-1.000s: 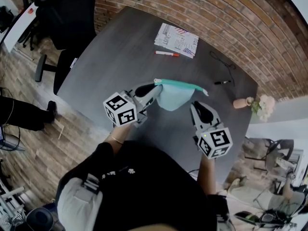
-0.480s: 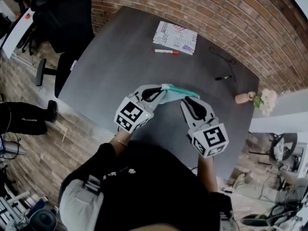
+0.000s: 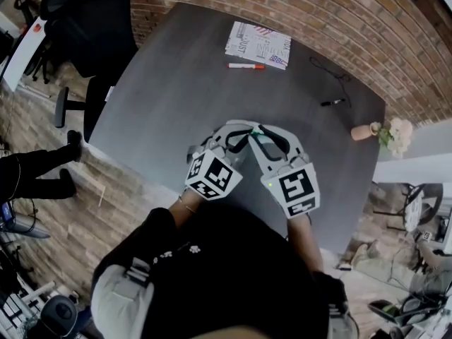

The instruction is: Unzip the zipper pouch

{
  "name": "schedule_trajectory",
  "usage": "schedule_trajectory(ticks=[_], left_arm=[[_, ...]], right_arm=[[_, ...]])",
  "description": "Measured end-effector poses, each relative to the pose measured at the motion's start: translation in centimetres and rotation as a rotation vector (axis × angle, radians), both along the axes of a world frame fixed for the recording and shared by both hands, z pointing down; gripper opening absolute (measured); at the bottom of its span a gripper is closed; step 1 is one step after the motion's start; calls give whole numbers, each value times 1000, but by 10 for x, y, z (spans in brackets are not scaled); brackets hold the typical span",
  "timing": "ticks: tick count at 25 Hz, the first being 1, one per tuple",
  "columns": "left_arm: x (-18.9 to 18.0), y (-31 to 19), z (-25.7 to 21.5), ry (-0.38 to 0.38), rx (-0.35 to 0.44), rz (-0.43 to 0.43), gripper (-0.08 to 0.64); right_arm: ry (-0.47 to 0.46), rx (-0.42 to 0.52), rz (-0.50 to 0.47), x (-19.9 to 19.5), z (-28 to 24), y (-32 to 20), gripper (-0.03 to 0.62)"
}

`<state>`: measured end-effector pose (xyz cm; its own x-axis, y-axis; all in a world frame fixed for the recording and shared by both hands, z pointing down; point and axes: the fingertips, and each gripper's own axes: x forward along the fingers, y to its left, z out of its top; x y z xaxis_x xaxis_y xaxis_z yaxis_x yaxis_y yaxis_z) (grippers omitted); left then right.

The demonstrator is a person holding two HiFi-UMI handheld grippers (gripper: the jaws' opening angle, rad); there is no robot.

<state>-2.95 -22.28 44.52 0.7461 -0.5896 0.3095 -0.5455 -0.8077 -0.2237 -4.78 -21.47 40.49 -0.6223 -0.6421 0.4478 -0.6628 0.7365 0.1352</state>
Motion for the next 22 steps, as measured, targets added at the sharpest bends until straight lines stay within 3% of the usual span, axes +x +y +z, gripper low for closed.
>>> schedule_trajectory(ticks=[4, 9, 22], left_arm=[[7, 6, 3, -128, 91, 27, 8], [6, 6, 8, -288, 195, 41, 8], [1, 1, 16, -400, 252, 33, 8]], right_arm=[[40, -11, 12, 4, 11, -3, 95], [6, -43, 15, 9, 14, -1, 72], [-24, -47, 62, 24, 16, 2, 29]])
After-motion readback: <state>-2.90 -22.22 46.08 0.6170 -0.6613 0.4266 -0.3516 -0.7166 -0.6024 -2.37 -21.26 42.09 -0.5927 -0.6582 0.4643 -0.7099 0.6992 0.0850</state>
